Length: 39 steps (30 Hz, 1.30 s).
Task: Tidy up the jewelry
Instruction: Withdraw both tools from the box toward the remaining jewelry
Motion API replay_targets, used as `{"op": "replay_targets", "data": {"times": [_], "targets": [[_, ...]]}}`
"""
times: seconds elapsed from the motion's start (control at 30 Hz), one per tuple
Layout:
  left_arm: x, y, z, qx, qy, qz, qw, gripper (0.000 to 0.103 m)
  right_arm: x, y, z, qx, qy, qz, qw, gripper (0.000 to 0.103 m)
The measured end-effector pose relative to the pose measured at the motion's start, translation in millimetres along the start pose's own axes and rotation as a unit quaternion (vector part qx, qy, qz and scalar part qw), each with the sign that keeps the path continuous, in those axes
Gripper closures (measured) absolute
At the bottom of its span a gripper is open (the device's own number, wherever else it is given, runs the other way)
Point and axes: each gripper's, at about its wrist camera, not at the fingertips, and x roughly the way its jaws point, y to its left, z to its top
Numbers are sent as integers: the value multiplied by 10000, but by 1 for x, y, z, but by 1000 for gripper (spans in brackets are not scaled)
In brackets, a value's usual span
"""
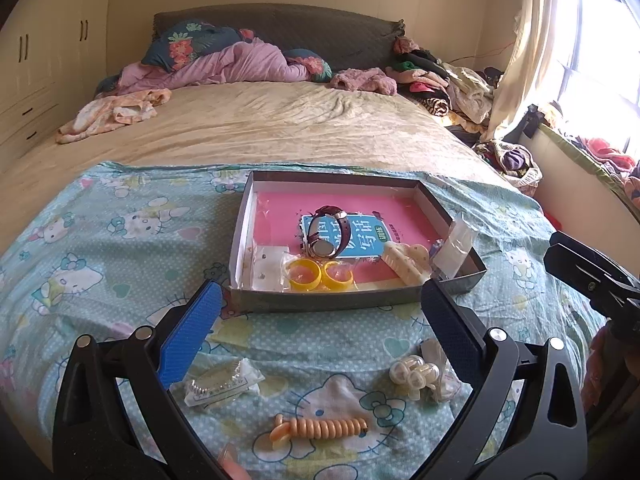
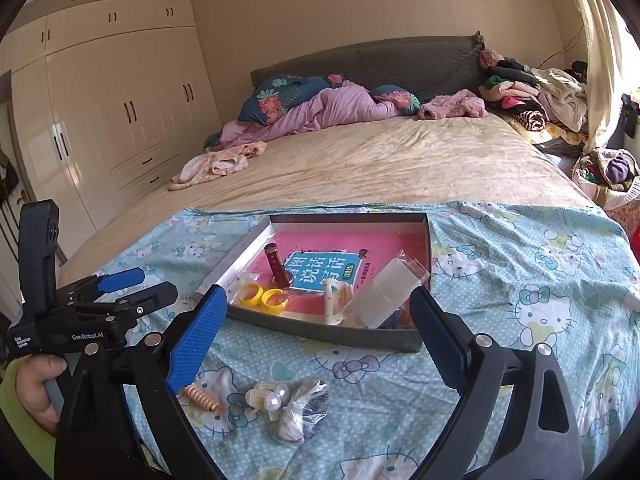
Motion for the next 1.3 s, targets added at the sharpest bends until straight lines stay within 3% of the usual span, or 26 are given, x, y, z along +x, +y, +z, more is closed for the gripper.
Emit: {"op": "replay_targets", "data": {"times": [0.73,1.3], "targets": [[-29,33,-32,-242,151,303,9991,10,-8,18,-23,-121,283,189,9993,11],[-19,34,-72,-86,645,403,9971,10,-7,27,-46,-156,625,319,9974,11]]}}
